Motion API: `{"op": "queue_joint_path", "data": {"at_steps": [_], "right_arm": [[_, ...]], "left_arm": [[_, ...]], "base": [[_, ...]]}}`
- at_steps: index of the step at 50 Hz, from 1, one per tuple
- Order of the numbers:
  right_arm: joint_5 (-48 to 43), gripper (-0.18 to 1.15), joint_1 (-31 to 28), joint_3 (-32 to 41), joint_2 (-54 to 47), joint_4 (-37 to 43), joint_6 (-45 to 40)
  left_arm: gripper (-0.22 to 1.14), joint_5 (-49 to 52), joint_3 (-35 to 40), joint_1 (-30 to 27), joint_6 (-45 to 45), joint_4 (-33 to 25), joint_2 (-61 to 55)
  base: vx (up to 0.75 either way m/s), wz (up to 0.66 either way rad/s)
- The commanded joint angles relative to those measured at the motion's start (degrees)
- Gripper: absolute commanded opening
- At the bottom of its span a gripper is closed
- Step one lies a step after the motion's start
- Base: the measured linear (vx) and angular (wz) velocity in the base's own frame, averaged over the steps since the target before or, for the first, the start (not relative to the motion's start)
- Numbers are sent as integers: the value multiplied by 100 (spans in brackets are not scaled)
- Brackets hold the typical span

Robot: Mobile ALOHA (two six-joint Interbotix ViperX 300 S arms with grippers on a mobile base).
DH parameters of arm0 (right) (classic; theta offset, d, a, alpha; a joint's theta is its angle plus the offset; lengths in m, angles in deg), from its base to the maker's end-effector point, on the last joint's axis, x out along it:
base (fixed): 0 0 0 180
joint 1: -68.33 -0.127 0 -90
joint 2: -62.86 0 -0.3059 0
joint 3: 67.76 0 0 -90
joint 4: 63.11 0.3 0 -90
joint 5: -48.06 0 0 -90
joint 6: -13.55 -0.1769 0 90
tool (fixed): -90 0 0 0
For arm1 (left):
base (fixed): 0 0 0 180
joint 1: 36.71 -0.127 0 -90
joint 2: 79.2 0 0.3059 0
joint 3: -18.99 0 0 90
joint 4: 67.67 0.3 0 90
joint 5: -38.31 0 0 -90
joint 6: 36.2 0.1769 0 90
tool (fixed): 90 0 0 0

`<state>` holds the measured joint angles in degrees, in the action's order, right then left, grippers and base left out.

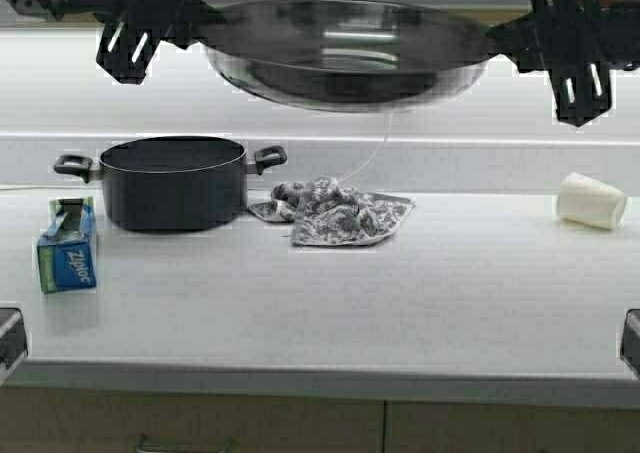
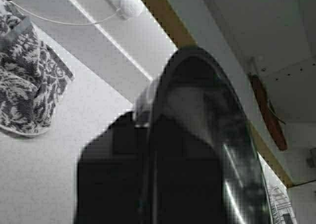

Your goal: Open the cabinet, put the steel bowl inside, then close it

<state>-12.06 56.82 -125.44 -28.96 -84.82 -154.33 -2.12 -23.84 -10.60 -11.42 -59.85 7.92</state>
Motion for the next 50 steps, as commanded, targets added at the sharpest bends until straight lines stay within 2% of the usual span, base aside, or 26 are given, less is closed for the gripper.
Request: {"op": "queue_joint_path", "data": {"at_steps": [1, 13, 23, 38, 50], "right_arm": [[387, 7, -114, 105, 483, -202, -70], [1547, 7, -114, 519, 1301, -510, -554], [2162, 7, -114, 861, 1600, -606, -782], [2830, 7, -114, 1819, 1608, -554, -993], [3621, 7, -114, 2830, 1125, -536, -1063]], "left_arm": [[2, 255, 308, 343, -132, 18, 404], [2, 1081, 729, 343, -105, 18, 615], [2, 1450, 1213, 343, -114, 9, 598], [2, 2118, 2312, 343, -88, 18, 272], [2, 2487, 3357, 343, -97, 0, -316]], "base": [[0, 0], [0, 0], [0, 0], [2, -1], [12, -2]]}}
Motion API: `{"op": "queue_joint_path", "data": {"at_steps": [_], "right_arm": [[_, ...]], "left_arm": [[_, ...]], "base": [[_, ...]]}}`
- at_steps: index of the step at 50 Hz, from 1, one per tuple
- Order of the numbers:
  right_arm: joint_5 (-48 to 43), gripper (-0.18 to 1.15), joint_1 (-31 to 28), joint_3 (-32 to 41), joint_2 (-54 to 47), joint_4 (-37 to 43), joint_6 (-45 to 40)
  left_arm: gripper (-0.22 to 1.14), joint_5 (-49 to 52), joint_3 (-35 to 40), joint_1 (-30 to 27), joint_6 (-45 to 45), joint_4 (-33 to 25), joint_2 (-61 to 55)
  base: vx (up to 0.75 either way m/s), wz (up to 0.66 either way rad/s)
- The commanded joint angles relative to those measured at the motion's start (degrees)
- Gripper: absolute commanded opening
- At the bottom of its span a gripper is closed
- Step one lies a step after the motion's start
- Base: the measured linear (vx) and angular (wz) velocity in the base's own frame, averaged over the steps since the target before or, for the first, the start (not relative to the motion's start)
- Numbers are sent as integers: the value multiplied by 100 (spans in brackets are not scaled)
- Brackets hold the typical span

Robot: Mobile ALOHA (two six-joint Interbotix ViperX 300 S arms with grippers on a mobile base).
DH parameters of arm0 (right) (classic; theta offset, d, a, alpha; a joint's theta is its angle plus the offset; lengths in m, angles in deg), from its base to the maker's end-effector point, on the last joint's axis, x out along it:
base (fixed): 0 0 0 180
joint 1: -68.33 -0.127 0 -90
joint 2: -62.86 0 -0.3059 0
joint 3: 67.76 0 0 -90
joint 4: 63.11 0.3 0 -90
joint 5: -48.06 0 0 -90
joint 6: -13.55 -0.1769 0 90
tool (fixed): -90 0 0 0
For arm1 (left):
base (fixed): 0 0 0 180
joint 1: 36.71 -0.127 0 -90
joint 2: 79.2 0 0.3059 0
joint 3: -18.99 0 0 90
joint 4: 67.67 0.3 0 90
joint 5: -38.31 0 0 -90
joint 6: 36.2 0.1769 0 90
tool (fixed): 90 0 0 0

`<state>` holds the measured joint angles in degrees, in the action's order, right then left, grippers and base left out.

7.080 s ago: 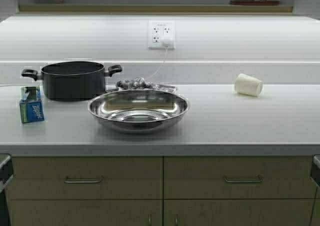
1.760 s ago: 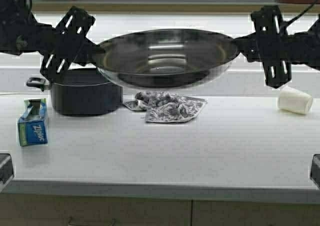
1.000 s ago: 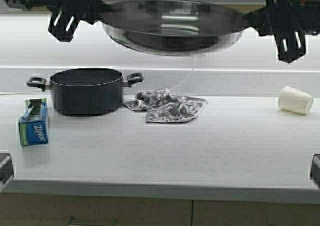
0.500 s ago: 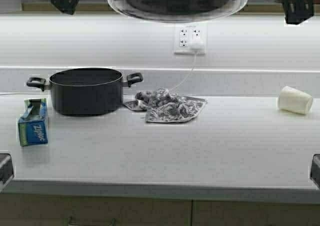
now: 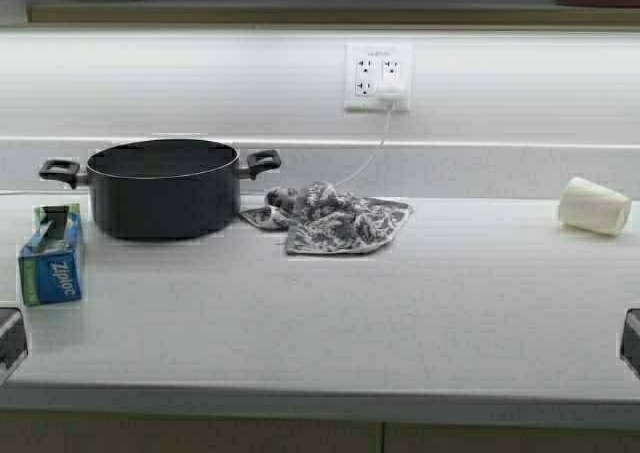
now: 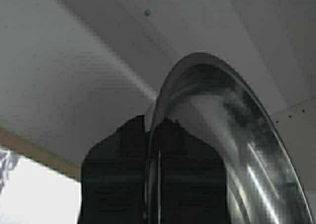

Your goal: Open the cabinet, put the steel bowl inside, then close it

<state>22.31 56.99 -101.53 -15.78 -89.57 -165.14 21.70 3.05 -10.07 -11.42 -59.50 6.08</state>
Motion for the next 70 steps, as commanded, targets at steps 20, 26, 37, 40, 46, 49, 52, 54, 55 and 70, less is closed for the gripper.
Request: {"op": "queue_joint_path", "data": {"at_steps": [20, 26, 37, 40, 46, 49, 52, 54, 55, 70], "right_arm": [[264, 7, -132, 976, -1169, 0, 18], [264, 7, -132, 1125, -1433, 9, 18], [264, 7, -132, 1160, -1608, 9, 18], [272, 7, -132, 1143, -1626, 9, 18], [264, 7, -123, 1151, -1635, 9, 18], [272, 7, -123, 1169, -1635, 9, 18], [272, 7, -97, 1169, -1635, 18, 18], [272, 7, -88, 1169, -1635, 18, 18], [272, 7, -79, 1169, -1635, 18, 18], [466, 25, 18, 1169, -1661, 18, 70]], "left_arm": [[2, 114, 1063, 290, -88, -378, -738], [2, 114, 1099, 290, -70, -475, -835], [2, 114, 1046, 290, -79, -686, -932], [2, 114, 993, 290, -70, -765, -940], [2, 114, 940, 290, -70, -844, -967], [2, 114, 932, 290, -70, -861, -967], [2, 114, 932, 290, -70, -888, -984], [3, 114, 932, 290, -70, -896, -1002], [3, 114, 923, 290, -70, -914, -1002], [32, -272, 809, 290, -62, -1011, -1055]], "base": [[17, -1], [13, 0], [11, 0], [9, 2], [7, 2], [5, 3], [5, 2], [4, 2], [4, 2], [2, 1]]}}
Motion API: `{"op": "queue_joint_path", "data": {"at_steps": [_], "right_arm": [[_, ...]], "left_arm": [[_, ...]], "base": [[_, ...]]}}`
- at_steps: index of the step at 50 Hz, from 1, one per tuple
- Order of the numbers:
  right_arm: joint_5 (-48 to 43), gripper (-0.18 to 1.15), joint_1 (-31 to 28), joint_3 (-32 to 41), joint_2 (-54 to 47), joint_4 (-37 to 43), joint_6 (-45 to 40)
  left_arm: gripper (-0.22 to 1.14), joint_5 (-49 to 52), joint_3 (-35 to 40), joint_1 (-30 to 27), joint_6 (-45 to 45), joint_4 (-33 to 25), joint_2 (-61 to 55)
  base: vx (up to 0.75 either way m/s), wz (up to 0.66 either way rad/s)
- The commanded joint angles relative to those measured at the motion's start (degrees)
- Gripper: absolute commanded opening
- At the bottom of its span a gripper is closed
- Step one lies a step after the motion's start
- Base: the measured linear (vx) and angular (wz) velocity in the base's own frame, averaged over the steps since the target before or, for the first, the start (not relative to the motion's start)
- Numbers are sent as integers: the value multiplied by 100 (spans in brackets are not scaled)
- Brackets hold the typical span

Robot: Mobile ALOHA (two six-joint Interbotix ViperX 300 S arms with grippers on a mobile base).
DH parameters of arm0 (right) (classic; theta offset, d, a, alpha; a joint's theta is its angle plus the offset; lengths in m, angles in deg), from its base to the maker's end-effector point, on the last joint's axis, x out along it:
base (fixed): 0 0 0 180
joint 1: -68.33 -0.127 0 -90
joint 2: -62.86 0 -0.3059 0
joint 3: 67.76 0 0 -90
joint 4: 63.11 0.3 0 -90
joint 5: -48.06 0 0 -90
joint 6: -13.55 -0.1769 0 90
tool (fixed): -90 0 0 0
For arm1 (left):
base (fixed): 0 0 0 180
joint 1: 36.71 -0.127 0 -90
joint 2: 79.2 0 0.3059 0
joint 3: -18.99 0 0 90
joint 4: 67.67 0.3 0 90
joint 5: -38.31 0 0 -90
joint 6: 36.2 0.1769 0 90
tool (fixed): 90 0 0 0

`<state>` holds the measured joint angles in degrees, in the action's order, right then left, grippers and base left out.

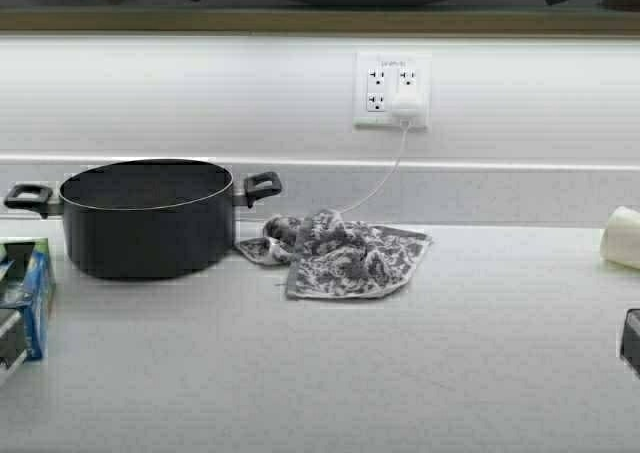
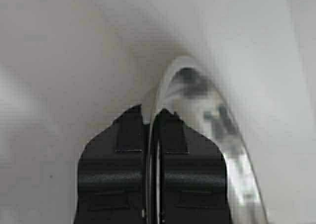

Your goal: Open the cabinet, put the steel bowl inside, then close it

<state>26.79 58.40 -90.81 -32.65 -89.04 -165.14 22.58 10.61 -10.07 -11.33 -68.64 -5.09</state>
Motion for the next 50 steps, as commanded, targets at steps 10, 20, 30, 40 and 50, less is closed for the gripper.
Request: {"op": "queue_joint_path", "data": {"at_steps": [10, 20, 30, 40, 50], "right_arm": [[-9, 85, 44, 79, 44, -35, 79], [-149, 95, 97, 53, 79, -35, 88], [-149, 95, 299, -9, 158, -62, 105], [-141, 95, 580, -114, 369, -211, 114], [-26, 78, 589, -369, 826, -264, 123]], "left_arm": [[90, -1354, -167, 290, -79, -492, 70], [100, -1424, -334, 193, -62, -615, 132], [100, -1485, -659, -26, -70, -633, 334], [100, -1688, -1081, -369, -70, -642, 694], [67, -1775, -1301, -369, -70, -343, 923]], "base": [[0, 0], [0, 0], [0, 0], [0, 0], [0, 0]]}}
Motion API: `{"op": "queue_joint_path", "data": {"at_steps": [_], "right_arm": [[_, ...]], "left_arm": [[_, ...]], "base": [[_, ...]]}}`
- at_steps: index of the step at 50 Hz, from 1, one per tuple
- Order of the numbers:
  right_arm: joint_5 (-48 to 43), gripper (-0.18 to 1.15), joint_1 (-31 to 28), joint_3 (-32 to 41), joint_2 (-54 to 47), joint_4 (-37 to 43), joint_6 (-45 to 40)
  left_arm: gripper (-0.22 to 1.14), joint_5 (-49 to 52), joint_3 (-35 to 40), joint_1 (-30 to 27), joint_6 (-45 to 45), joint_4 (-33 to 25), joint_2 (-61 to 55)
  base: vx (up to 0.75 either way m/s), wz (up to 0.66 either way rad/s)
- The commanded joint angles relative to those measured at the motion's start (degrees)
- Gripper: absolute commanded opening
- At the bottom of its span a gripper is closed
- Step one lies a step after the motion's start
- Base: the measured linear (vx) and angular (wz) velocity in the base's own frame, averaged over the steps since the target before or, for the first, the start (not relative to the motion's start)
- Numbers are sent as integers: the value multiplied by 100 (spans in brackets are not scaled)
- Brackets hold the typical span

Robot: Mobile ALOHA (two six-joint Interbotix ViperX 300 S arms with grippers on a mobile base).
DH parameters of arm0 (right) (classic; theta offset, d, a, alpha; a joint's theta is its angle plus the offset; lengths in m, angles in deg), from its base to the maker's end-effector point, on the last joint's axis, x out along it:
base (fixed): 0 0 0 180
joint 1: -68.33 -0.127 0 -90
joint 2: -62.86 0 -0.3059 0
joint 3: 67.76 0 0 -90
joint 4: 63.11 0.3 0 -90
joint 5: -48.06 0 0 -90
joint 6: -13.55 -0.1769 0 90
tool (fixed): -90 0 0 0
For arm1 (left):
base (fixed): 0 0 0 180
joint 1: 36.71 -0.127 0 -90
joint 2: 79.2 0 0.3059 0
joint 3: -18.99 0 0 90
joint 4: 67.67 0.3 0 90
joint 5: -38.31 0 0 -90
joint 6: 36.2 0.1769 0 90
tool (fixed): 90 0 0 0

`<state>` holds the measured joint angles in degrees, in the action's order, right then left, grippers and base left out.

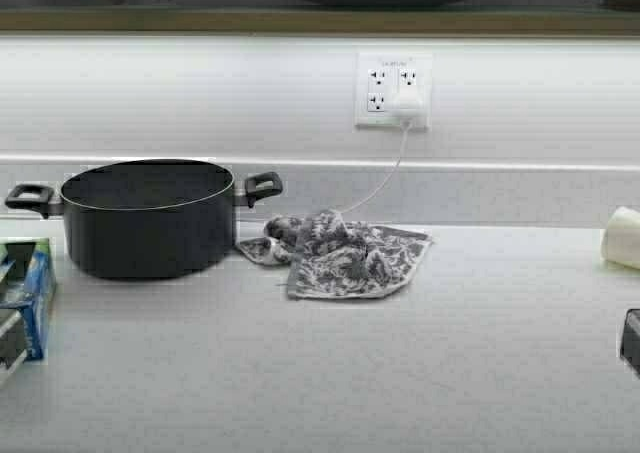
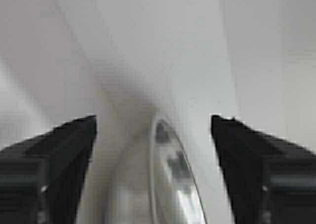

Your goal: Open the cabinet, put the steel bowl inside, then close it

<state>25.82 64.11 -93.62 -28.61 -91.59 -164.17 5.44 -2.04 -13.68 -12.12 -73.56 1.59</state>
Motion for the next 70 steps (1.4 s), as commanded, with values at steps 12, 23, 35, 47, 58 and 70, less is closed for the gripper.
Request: {"op": "queue_joint_path", "data": {"at_steps": [12, 23, 35, 47, 58, 70], "right_arm": [[686, -7, -18, -308, 1099, -26, 932], [1898, 8, -483, -308, 1573, -26, 3006], [2531, 7, -809, -369, 1564, 0, 4605], [2531, 7, -844, -334, 1336, 0, 4658], [2540, 7, -1011, -343, 1213, -18, 4649], [2628, 7, -1169, -281, 1230, 0, 4632]], "left_arm": [[-6, 44, -483, 141, 185, 141, 501], [4, 835, -466, 457, 2206, 123, 747], [4, 2417, -114, 483, 4456, -202, 835], [4, 2470, -149, 483, 4992, -229, 809], [4, 2593, -158, 492, 5353, -211, 773], [4, 2654, -141, 483, 5687, -167, 773]], "base": [[0, 0], [-2, -1], [-6, -2], [-14, -5], [-18, -5], [-23, 1]]}}
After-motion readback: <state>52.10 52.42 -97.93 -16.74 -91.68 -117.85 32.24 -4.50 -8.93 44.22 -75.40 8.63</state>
